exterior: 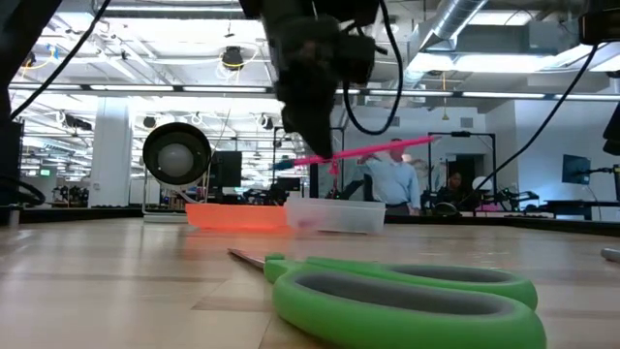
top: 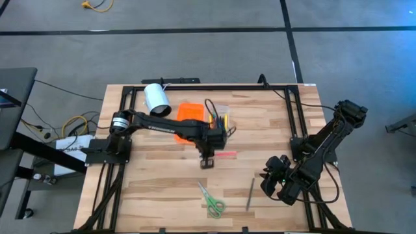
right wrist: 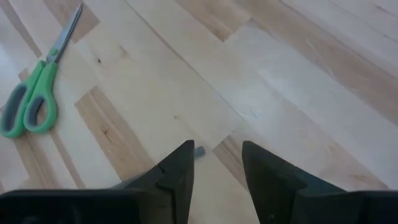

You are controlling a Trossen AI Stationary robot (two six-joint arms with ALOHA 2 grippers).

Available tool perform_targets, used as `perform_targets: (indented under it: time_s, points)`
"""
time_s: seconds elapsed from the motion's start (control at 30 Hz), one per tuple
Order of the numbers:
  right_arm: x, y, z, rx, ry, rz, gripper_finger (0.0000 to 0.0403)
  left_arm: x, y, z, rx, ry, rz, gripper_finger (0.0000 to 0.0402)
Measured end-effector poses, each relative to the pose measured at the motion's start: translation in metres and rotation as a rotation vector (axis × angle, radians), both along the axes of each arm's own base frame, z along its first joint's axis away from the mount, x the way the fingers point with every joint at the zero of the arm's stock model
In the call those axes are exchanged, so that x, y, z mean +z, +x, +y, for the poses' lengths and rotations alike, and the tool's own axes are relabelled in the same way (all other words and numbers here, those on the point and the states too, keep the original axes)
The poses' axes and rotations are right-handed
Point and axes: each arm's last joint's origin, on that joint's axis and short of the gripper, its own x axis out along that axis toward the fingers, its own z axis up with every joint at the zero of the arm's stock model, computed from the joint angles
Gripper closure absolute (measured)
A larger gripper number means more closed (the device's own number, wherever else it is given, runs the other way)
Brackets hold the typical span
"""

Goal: Pick & place school supplies into a supply box
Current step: Put the pink pencil into the orange supply box

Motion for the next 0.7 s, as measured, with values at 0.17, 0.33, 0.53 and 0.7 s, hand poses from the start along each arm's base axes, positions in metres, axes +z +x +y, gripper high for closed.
perform_targets:
  time_s: [0.17,0.33,0.53,0.7]
  points:
    - [0.000,0.000,0.000,-0.006,0.005,-0.003,0.0274,0.000,0.003,0.036,0.254,-0.019,-0.008,0.0401]
    - [0.000,0.000,0.001,-0.004,0.007,-0.006,0.0274,0.001,0.001,0.074,0.433,0.017,-0.027,0.0401]
    - [0.000,0.000,0.000,-0.009,-0.007,-0.019,0.0274,-0.003,-0.002,0.111,0.619,0.056,-0.041,0.0401]
    - [0.000,0.000,0.000,-0.009,-0.010,-0.020,0.0274,-0.003,-0.005,0.124,0.701,0.048,-0.038,0.0401]
